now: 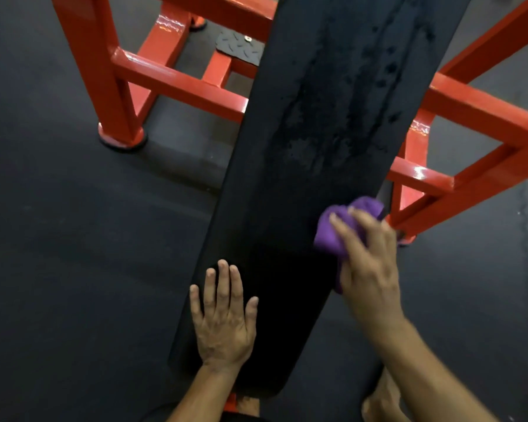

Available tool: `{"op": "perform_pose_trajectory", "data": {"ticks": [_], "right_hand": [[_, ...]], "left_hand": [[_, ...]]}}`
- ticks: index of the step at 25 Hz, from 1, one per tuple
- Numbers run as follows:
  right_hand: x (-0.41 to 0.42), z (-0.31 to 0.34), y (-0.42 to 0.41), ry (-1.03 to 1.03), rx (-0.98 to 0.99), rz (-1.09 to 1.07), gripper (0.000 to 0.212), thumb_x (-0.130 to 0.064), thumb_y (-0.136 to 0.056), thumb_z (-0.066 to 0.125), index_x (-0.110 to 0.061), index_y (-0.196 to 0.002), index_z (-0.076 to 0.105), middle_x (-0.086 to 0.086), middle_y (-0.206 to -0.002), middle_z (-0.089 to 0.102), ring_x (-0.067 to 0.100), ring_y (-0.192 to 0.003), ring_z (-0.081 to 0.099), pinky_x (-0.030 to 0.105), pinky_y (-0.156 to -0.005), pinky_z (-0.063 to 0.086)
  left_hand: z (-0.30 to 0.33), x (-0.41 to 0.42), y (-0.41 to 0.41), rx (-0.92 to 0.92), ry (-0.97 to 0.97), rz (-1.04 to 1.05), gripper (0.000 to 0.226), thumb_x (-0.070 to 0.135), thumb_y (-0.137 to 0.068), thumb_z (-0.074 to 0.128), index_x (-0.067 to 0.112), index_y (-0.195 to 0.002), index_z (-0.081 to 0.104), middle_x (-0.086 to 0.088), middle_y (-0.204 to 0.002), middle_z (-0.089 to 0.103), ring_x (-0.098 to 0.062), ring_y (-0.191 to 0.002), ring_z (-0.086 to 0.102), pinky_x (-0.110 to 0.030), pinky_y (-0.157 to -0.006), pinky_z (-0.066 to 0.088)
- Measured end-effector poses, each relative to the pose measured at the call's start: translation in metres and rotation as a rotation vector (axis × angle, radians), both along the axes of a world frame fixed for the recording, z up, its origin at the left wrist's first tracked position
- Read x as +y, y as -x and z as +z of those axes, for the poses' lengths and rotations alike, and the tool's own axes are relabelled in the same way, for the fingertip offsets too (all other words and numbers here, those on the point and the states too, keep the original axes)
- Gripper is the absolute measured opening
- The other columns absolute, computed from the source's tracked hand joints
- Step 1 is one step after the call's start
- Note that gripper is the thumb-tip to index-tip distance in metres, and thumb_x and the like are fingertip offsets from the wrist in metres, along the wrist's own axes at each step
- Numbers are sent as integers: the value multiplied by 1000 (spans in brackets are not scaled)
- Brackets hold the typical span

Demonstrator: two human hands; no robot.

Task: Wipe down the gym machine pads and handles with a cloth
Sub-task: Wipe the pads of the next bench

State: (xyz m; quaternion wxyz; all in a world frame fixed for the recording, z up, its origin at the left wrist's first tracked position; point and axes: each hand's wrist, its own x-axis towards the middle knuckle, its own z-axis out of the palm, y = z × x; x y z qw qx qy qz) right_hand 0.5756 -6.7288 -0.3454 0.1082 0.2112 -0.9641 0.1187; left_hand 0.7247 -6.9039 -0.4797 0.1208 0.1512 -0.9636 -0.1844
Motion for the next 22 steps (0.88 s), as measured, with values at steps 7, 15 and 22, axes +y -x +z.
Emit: {"op": "perform_pose_trajectory", "data": {"ticks": [7, 15, 22], "right_hand": [[-132, 13, 34, -61, 37, 586, 36, -12, -102, 42, -8, -129, 66, 13, -136, 61, 37, -114, 56, 45, -104, 42], [-20, 16, 78, -114, 2, 475, 47, -26, -110, 21, -22, -153, 39, 10, -153, 46, 37, -138, 45, 45, -122, 21], [-106, 32, 69, -70, 109, 669, 35, -17, -96, 47, -7, -121, 69, 12, -123, 65, 35, -107, 57, 45, -98, 43]], "left_hand": [[0, -1, 1, 47, -10, 21, 66, 48, -110, 25, 17, -165, 10, -1, -173, 6, -20, -159, 10, -51, -127, 12], [1, -7, 2, -14, 0, -26, 67, 49, -110, 17, 14, -165, 6, -5, -174, 3, -21, -160, 5, -51, -127, 9], [74, -46, 47, 37, -10, -187, 68, 37, -108, 33, 12, -165, 6, -4, -174, 2, -22, -159, 13, -45, -129, 9]]}}
